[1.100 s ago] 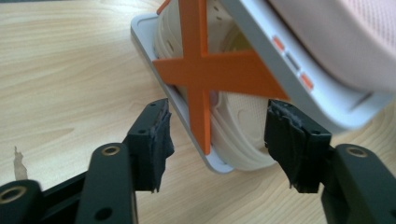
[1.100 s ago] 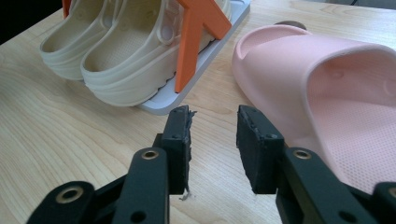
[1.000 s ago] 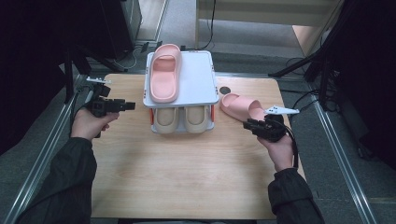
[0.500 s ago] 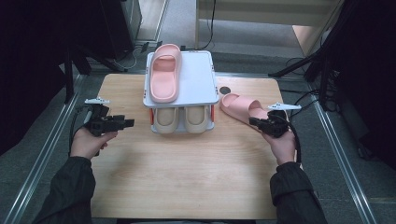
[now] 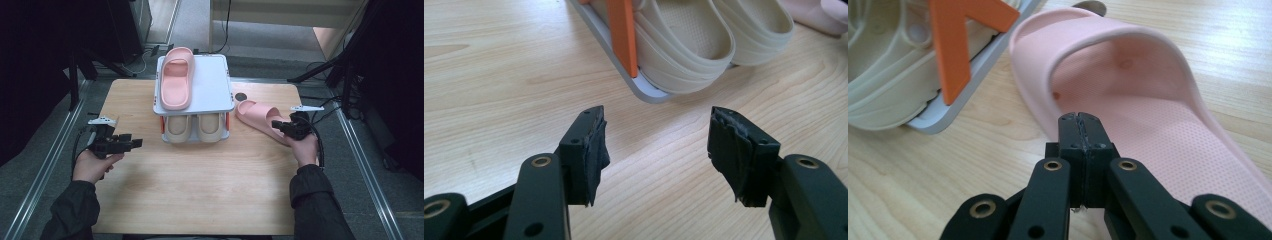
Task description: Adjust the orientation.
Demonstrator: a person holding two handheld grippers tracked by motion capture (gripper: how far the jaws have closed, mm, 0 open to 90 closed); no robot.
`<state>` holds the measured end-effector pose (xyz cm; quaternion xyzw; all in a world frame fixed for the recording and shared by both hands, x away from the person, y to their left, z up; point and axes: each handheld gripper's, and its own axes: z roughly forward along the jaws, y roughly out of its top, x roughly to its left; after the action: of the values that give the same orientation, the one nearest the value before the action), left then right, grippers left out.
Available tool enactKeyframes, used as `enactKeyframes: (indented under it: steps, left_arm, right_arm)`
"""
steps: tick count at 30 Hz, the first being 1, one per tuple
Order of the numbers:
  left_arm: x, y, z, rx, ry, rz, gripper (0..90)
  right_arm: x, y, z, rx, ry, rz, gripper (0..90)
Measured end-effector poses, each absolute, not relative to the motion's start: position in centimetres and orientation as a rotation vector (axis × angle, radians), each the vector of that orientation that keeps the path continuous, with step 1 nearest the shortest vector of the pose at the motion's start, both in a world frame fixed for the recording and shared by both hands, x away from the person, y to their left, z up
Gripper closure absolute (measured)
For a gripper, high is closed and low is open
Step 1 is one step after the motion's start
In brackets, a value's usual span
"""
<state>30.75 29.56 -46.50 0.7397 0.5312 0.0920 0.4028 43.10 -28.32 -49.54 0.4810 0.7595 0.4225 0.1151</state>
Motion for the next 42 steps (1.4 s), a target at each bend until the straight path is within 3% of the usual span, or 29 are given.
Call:
enactKeyframes:
  steps: [15,42]
  left_arm:
    - [28.7,30.9,-47.1,1.849,1.391,0.245,40.7]
    - [29.2,30.7,-47.9,1.877,1.412,0.213,40.0]
  right_arm:
    - [45.0,-27.6,-50.8,1.455,2.267,1.141,89.5]
    - [44.6,-22.5,-50.7,1.401,2.365,1.103,87.1]
